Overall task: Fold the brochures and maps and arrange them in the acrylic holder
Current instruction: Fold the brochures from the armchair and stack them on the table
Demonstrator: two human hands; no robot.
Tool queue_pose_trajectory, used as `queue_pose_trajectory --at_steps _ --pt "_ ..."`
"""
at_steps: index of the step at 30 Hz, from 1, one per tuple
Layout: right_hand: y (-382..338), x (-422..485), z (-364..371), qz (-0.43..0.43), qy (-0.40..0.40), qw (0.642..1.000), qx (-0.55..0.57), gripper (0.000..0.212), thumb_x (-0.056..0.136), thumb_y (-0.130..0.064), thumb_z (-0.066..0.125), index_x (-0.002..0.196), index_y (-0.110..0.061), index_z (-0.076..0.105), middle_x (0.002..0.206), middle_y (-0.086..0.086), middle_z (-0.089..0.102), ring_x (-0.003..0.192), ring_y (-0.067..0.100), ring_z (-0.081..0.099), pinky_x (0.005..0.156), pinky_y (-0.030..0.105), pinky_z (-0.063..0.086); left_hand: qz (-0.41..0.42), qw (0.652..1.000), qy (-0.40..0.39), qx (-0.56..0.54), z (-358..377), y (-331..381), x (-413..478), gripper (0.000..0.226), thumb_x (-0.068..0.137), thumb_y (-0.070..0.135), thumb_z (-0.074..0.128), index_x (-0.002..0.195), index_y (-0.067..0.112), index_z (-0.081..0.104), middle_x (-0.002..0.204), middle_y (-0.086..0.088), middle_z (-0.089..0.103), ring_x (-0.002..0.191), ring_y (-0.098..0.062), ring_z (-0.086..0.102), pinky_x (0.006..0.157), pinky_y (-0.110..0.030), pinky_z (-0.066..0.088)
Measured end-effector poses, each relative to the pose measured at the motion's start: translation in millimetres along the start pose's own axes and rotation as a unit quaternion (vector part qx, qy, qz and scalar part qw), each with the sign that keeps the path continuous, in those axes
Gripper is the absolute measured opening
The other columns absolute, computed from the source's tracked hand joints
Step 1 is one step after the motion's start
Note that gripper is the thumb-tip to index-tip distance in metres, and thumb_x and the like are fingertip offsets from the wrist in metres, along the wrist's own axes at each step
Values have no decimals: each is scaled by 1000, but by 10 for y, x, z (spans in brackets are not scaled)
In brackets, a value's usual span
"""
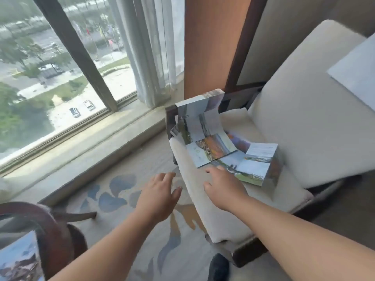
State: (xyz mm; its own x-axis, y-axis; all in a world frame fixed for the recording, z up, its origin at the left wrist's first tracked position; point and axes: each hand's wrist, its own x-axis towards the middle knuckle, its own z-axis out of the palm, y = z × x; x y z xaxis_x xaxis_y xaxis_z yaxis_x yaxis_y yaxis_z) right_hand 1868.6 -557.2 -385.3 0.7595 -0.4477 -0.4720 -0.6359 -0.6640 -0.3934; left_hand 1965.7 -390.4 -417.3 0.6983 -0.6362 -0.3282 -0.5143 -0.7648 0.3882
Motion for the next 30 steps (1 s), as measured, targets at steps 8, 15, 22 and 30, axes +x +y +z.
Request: queue_pose_trajectory --at_steps 8,15,22,30 --pt "811 443 -297 45 13 998 35 43 95 -30 47 137 -20 49 133 4 50 115 25 54 92 35 48 40 997 -54 42 415 735 815 50 95 48 43 138 24 39 134 -5 51 122 -27 48 99 -40 41" --pt "1078 1024 -246 78 26 995 60 41 95 -33 51 135 -22 50 133 2 50 114 24 55 87 35 47 76 990 -97 65 776 807 1683 48 95 48 42 135 21 43 129 -5 53 118 -26 49 96 -39 41" --pt "1222 1609 -57 111 -3 991 77 43 96 -31 50 138 -22 48 138 3 48 117 25 55 89 34 45 95 984 -117 98 1158 642 2297 51 95 46 43 139 21 39 127 -6 53 118 -27 49 95 -39 40" --pt "1439 2166 361 113 -46 988 95 44 95 -33 51 139 -26 48 140 1 48 121 24 53 93 34 43 91 973 -114 180 1806 450 2837 81 88 64 51 150 25 15 156 -12 19 146 -31 14 114 -46 25"
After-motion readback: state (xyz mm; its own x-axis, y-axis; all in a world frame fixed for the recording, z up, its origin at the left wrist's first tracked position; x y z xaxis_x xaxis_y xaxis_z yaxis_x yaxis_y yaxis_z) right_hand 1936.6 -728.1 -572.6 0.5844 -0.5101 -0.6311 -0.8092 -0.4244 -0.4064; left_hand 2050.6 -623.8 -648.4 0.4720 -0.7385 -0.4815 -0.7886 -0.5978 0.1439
